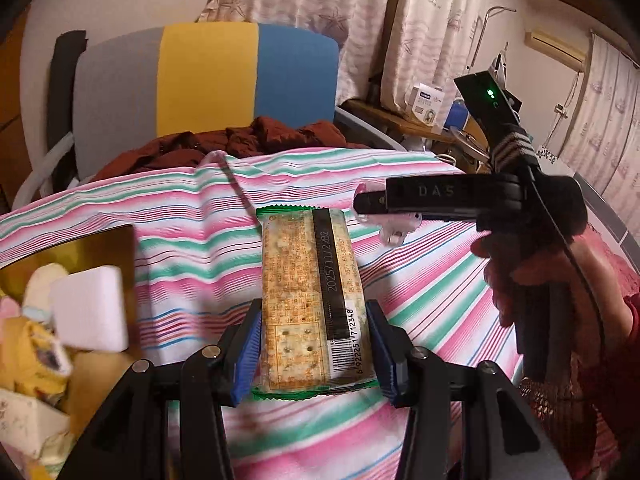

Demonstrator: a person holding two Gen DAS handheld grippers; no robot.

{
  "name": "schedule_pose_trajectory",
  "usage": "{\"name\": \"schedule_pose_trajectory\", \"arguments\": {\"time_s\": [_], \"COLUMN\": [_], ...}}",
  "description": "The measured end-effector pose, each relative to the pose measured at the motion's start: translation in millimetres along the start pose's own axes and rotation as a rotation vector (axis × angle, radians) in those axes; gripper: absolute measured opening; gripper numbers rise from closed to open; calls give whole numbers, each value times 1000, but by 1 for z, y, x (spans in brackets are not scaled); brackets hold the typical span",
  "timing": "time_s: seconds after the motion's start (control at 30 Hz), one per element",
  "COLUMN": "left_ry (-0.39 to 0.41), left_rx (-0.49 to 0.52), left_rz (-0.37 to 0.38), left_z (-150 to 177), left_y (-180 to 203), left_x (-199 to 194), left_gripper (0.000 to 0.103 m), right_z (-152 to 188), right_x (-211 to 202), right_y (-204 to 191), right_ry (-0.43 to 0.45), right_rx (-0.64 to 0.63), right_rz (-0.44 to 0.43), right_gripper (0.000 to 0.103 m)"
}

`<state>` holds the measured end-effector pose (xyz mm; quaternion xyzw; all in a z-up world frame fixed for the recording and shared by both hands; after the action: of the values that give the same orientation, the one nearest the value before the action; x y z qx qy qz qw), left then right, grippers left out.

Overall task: Organize objects
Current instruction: 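Lift the hair roller and cracker sleeve and carry them to the gold tray, then lower both items into the gold tray and open both grippers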

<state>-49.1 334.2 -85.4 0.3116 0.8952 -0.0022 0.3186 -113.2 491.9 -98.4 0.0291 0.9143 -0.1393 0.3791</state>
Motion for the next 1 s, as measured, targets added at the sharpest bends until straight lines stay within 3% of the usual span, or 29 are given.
{"name": "schedule_pose_trajectory", "arguments": {"time_s": [0.27,0.5,0.83,1.0], "left_ry": [36,49,42,-11], "left_rx": [7,-58,-171,-204], "left_rz": [-59,-146,-244,-279], "left_z": [5,11,15,19], "left_y": [-35,-91,-173,-209], "left_x": [-48,-83,-98,-93], "left_gripper": [49,49,49,49], "right_z": [24,38,42,33], "right_x": [-18,-20,-3,20], "right_y": [-81,-154,-232,-262], "right_ry": [-12,-31,-60,-63], "right_rx": [-50,-104,-147,-161], "right_rz": [-118,-217,-292,-284], "right_gripper": [70,70,70,70]}}
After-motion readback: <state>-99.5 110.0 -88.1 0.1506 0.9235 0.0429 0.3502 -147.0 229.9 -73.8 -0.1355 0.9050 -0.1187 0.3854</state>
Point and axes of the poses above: each gripper's, at about its wrist camera, not at the fingertips, and x roughly the way its jaws point, y to its right, z to its underside, the point moved 10 cm from there along x, roughly the way its jaws point, and after that the axes turned 7 degrees about y, right-handed, at the moved point
